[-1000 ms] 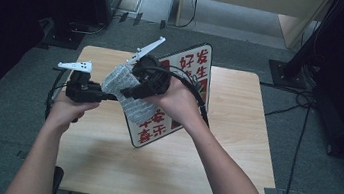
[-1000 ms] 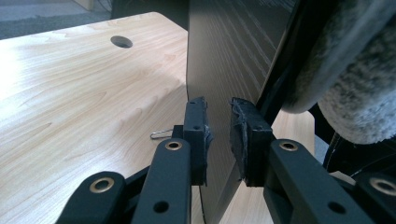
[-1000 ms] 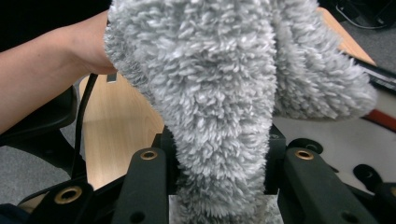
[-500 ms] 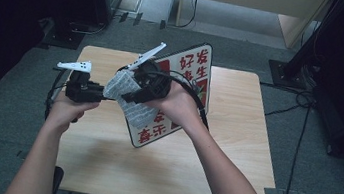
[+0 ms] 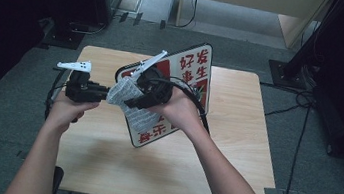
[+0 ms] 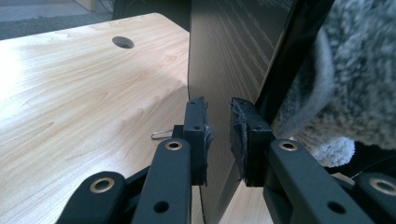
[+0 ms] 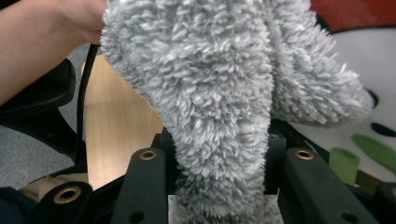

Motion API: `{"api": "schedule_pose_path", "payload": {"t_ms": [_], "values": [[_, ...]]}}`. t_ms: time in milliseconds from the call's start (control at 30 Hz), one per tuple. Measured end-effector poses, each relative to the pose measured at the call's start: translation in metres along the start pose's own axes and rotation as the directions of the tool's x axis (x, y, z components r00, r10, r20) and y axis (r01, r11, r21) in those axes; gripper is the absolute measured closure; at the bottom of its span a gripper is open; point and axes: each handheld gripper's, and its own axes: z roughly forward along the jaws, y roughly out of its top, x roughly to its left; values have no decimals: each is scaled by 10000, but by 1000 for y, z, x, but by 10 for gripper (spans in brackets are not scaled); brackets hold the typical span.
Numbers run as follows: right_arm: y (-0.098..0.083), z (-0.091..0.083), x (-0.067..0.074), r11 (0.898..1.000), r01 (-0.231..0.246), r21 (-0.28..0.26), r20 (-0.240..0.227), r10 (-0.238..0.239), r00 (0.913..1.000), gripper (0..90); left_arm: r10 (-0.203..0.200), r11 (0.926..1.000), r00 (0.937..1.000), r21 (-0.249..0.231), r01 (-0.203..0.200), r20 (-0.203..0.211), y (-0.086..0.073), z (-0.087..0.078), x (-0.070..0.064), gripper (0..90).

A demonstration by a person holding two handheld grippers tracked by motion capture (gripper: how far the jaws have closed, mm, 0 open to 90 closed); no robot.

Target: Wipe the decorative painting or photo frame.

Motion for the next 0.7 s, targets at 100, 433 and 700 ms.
{"api": "schedule_pose_path", "payload": {"t_ms": [100,433,700], "values": [[-3,3,0,10000,20,31,-20,-20,10000,644,-4,10000,10000,-8,4,-10,0,0,0,768],[-13,9,-2,10000,81,30,-113,-81,9999,644,-3,10000,10000,7,3,0,0,0,1,768],[-23,14,-4,9999,-23,-124,-320,20,9995,644,-12,10000,10000,-4,12,-9,0,0,0,768]]}}
